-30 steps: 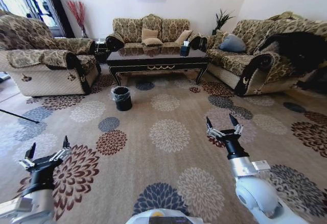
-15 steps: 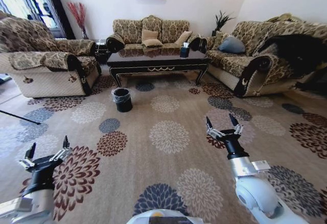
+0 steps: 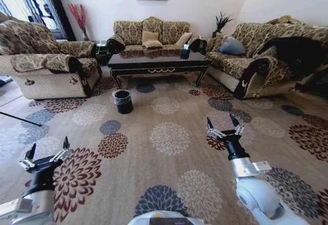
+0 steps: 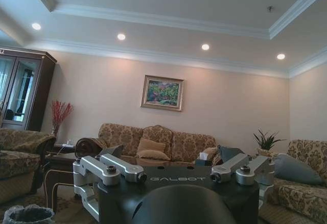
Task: Move to the front of the table and pick up the trash from the floor, then place it into the trash bin.
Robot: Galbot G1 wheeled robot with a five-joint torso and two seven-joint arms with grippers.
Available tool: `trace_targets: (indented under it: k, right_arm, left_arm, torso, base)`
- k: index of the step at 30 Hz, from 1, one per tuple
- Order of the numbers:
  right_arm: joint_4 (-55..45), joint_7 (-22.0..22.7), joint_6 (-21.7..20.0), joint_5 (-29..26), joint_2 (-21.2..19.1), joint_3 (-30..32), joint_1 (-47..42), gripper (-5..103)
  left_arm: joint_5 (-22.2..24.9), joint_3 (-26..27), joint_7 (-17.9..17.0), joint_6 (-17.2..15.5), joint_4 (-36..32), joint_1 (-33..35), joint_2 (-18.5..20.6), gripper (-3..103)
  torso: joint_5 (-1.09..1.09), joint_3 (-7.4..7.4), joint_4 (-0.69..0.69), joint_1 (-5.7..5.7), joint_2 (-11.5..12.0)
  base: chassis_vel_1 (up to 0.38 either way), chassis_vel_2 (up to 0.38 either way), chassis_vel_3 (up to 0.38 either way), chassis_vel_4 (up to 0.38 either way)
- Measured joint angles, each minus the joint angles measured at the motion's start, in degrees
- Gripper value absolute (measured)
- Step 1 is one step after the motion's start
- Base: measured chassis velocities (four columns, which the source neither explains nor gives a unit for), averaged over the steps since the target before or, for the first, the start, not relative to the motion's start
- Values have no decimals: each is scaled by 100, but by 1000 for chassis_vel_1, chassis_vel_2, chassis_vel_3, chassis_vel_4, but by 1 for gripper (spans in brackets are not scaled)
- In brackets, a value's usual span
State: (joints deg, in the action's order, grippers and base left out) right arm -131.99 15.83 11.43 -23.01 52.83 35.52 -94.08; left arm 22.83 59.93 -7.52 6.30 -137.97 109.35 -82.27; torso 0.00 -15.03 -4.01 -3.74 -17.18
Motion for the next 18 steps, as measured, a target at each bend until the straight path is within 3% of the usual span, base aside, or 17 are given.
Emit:
trace_targets:
  k: [18]
  right_arm:
    - [0, 0, 0, 0, 0, 0, 0, 100]
  left_arm:
    - [0, 0, 0, 0, 0, 0, 0, 100]
  torso:
    - [0, -261, 0, -142, -403]
  base:
    - [0, 0, 0, 0]
